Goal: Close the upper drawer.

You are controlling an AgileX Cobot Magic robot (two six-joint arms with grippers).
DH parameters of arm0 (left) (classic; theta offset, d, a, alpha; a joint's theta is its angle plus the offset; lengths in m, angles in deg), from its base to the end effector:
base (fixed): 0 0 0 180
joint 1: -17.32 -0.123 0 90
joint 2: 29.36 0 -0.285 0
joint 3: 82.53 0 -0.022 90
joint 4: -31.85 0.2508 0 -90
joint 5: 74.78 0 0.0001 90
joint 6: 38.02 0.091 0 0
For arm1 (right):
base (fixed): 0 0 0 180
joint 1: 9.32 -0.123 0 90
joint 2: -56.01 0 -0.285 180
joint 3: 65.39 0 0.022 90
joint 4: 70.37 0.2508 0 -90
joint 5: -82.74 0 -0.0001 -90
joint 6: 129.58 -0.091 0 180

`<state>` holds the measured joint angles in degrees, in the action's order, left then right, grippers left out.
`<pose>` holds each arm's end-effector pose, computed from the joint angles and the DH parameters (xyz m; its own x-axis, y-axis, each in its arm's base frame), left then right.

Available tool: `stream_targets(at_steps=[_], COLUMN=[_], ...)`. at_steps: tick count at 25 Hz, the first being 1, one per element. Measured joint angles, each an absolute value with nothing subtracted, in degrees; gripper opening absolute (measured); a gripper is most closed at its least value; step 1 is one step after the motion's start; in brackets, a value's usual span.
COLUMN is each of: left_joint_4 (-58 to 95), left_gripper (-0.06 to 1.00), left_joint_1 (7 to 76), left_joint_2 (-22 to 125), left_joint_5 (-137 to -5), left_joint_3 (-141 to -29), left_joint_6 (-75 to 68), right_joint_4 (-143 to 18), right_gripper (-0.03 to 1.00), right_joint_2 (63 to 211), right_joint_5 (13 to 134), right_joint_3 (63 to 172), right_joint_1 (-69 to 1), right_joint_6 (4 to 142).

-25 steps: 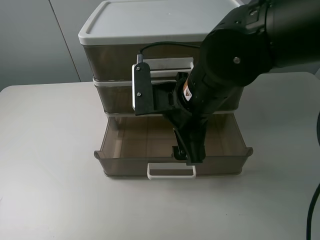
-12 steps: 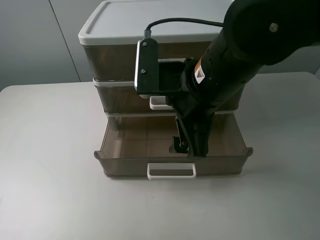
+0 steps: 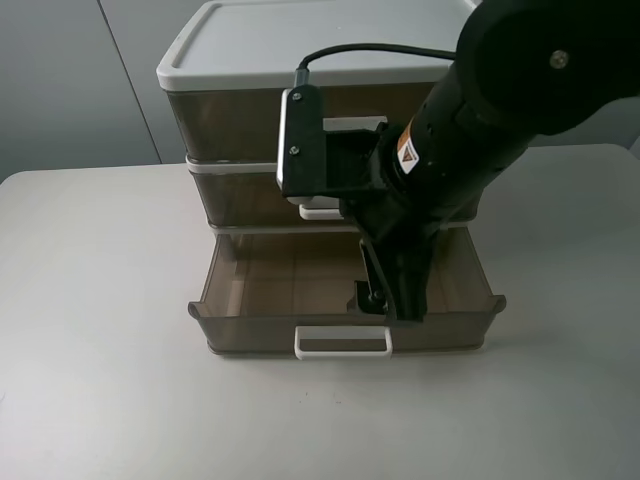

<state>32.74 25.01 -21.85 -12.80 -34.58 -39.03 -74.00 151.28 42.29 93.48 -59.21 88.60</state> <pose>-0.0075 0.0023 0.2786 -0.4579 0.0514 -0.8875 0.1170 0.9931 -0.0029 0.1938 0.2242 0.2314 0.0467 -0.9609 -0.2729 -0.9574 0.0349 -0.2867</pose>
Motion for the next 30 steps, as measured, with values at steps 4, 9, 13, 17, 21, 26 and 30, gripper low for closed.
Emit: stream_targets(at_steps=[4, 9, 13, 17, 21, 26, 30], left_joint_4=[32.74, 32.74, 32.74, 32.74, 32.74, 32.74, 32.74], left_gripper=[0.74, 0.74, 0.74, 0.74, 0.74, 0.74, 0.74], left_joint_1=[25.01, 25.01, 25.01, 25.01, 25.01, 25.01, 25.01], left_joint_2=[-21.85, -21.85, -21.85, -21.85, -21.85, -21.85, -21.85], left_joint_5=[-12.8, -12.8, -12.8, -12.8, -12.8, -12.8, -12.8], left_joint_3=[-34.58, -34.58, -34.58, -34.58, -34.58, -34.58, -34.58], left_joint_6=[-39.15, -39.15, -39.15, -39.15, -39.15, -39.15, -39.15], right_joint_4=[-74.0, -74.0, -74.0, -72.73, -72.52, -72.52, -72.52], right_gripper=[0.7, 0.7, 0.7, 0.7, 0.7, 0.7, 0.7], right_joint_2=[151.28, 152.47, 153.63, 154.24, 154.24, 154.24, 154.09], right_joint_5=[43.36, 46.71, 47.23, 47.59, 48.97, 49.3, 49.3], right_joint_3=[92.93, 92.93, 92.93, 92.93, 92.93, 92.93, 92.93], right_joint_1=[-59.21, -59.21, -59.21, -59.16, -58.96, -58.62, -58.48], right_joint_6=[88.6, 88.6, 88.6, 88.6, 88.6, 88.6, 88.48])
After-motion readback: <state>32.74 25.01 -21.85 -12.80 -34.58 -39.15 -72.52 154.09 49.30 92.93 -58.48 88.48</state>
